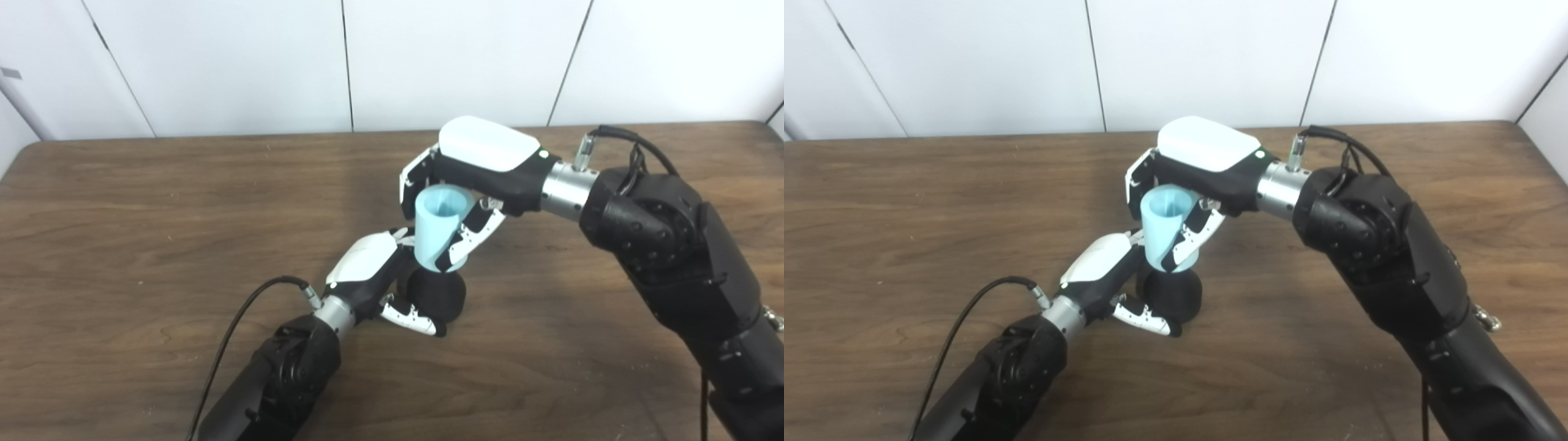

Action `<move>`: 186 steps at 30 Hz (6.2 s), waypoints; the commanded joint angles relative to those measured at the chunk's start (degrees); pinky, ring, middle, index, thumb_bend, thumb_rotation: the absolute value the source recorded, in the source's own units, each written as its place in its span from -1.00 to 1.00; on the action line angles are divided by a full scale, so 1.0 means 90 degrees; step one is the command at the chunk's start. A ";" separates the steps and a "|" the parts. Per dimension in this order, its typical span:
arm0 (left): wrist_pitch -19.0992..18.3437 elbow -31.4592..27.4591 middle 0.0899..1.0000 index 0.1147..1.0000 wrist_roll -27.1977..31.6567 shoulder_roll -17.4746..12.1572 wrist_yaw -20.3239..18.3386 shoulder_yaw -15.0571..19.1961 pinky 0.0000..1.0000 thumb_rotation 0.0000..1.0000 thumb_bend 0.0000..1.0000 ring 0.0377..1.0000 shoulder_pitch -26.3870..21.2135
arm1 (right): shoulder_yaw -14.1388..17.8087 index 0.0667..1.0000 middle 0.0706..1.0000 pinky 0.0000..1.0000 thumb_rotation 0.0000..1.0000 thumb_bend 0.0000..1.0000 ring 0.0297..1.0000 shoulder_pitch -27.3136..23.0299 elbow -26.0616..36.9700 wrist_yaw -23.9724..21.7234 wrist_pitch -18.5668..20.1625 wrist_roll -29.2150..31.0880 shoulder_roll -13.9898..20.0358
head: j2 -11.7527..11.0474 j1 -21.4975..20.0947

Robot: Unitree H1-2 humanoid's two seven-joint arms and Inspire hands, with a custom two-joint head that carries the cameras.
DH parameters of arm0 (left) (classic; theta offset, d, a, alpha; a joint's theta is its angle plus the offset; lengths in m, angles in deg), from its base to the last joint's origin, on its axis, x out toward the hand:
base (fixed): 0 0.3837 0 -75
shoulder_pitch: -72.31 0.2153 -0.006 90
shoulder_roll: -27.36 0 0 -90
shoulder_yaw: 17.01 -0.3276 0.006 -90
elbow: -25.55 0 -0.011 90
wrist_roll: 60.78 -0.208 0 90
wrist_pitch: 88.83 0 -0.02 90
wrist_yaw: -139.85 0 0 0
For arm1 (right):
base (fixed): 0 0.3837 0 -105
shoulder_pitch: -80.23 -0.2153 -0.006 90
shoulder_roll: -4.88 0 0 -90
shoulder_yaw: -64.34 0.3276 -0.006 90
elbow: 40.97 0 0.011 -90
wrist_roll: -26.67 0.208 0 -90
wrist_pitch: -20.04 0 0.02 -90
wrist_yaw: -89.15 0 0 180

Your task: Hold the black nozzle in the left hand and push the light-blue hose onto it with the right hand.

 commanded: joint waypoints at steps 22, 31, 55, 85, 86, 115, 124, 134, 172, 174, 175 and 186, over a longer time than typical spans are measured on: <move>-0.0511 0.0438 0.75 -0.17 -0.0122 -0.0194 -0.0744 -0.0290 1.00 -0.91 0.04 1.00 0.0424 | 0.0000 -0.05 -0.02 -0.34 -1.00 0.00 -0.16 -0.0079 0.0417 -0.0194 0.1126 -0.0029 0.0185 | 0.0064 0.0025; -0.0537 0.0463 0.75 -0.17 -0.0151 -0.0162 -0.0754 -0.0312 1.00 -0.91 0.05 1.00 0.0401 | -0.0254 -0.08 0.31 0.00 -0.87 0.00 0.24 -0.0223 0.0745 -0.0464 0.0968 -0.0231 0.0401 | 0.0069 0.0027; -0.0539 0.0583 0.75 -0.17 -0.0161 -0.0088 -0.0731 -0.0318 1.00 -0.91 0.04 1.00 0.0336 | -0.0222 0.61 0.71 0.62 -0.62 1.00 0.73 -0.0768 0.1063 -0.1401 0.1187 -0.0589 0.0668 | 0.0043 0.0041; -0.0474 0.0476 0.74 -0.17 -0.0212 -0.0131 -0.0447 -0.0108 1.00 -0.91 0.04 1.00 0.0584 | 0.1093 0.79 0.94 0.89 0.71 0.52 0.97 0.0478 0.1655 -0.0370 0.0220 0.0568 0.1088 | -0.0029 0.0051; -0.0473 0.0466 0.74 -0.17 -0.0231 -0.0139 -0.0436 -0.0100 1.00 -0.91 0.04 1.00 0.0588 | 0.1092 0.79 0.96 0.93 0.78 0.49 0.99 0.0565 0.1707 -0.0384 0.0180 0.0598 0.1117 | -0.0029 0.0051; -0.0373 0.0483 0.73 -0.17 -0.0110 -0.0146 -0.0474 0.0178 1.00 -0.90 0.05 1.00 0.0689 | 0.1390 0.99 1.00 1.00 1.00 0.37 1.00 0.1624 0.1727 0.0500 -0.1119 0.1102 0.1044 | 0.0042 0.0078; -0.0396 0.0512 0.73 -0.17 -0.0134 -0.0173 -0.0535 0.0119 1.00 -0.90 0.05 1.00 0.0652 | 0.1429 0.96 1.00 1.00 0.93 0.28 1.00 0.1526 0.2003 0.0506 -0.0841 0.1128 0.0843 | 0.0034 0.0069; -0.0408 0.0511 0.73 -0.17 -0.0124 -0.0166 -0.0564 0.0115 1.00 -0.90 0.05 1.00 0.0621 | 0.1333 0.94 1.00 1.00 0.97 0.28 1.00 0.1607 0.1748 0.0567 -0.1206 0.1009 0.0810 | 0.0042 0.0067; -0.0411 0.0479 0.73 -0.17 -0.0152 -0.0223 -0.0640 0.0093 1.00 -0.91 0.05 1.00 0.0571 | 0.0796 0.95 1.00 1.00 1.00 0.36 1.00 0.1921 0.1646 0.0456 -0.1530 0.0460 0.0707 | 0.0074 0.0049; -0.0427 0.0473 0.73 -0.17 -0.0150 -0.0220 -0.0655 0.0087 1.00 -0.91 0.05 1.00 0.0568 | 0.0781 0.95 1.00 1.00 1.00 0.35 1.00 0.1909 0.1665 0.0484 -0.1622 0.0391 0.0724 | 0.0074 0.0049; -0.0434 0.0469 0.73 -0.17 -0.0151 -0.0219 -0.0661 0.0084 1.00 -0.91 0.05 1.00 0.0567 | 0.0775 0.95 1.00 1.00 1.00 0.34 1.00 0.1904 0.1663 0.0497 -0.1657 0.0362 0.0731 | 0.0074 0.0049; -0.0487 0.0469 0.73 -0.17 -0.0149 -0.0184 -0.0710 0.0069 1.00 -0.91 0.05 1.00 0.0542 | 0.0973 0.94 1.00 1.00 1.00 0.34 1.00 0.1906 0.1260 0.0572 -0.1882 0.0352 0.0894 | 0.0102 0.0025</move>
